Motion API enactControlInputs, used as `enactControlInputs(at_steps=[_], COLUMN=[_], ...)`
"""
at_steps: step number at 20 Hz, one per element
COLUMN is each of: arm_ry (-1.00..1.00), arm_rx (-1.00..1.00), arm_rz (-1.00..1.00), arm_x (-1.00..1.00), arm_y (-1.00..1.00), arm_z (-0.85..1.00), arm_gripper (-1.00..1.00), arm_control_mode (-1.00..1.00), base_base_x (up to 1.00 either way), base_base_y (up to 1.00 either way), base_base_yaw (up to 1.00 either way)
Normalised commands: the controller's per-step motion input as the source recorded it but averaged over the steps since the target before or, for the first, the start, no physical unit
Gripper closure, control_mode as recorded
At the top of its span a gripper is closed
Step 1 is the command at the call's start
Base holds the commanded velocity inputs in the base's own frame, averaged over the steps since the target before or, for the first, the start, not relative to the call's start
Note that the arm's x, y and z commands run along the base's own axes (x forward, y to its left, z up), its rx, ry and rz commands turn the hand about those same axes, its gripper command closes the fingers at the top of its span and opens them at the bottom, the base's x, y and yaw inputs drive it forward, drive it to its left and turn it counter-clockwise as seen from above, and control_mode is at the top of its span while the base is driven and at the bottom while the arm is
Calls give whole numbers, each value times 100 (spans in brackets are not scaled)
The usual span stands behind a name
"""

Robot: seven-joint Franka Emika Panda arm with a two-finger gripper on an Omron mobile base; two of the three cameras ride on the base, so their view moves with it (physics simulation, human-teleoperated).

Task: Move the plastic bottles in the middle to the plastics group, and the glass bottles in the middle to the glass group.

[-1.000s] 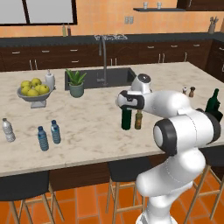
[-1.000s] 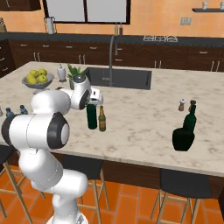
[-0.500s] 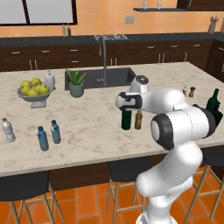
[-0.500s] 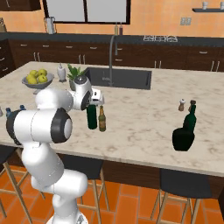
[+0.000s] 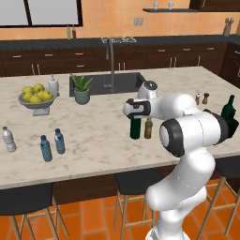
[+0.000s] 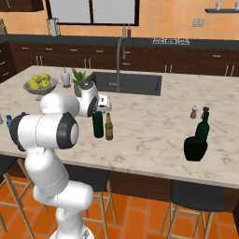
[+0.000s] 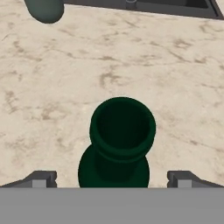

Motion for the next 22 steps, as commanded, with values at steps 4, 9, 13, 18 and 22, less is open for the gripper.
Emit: enactControlInputs(at_steps=[4, 9, 13, 18, 22], arm_ry=[3, 1, 0, 0, 0], arm_rx=[0, 0, 0, 0, 0], arm_rz=[0, 0, 0, 0, 0], arm_x=[0, 0, 3, 3, 1], arm_y=[0, 0, 0, 0, 0], arm_z=[-7, -12, -3, -3, -1], arm_gripper=[-100, -100, -100, -100, -100], arm_control_mode=[-100, -100, -100, -100, -100], base_base_x=[0, 0, 0, 0, 0], base_base_y=[0, 0, 0, 0, 0], base_base_yaw=[0, 0, 0, 0, 0])
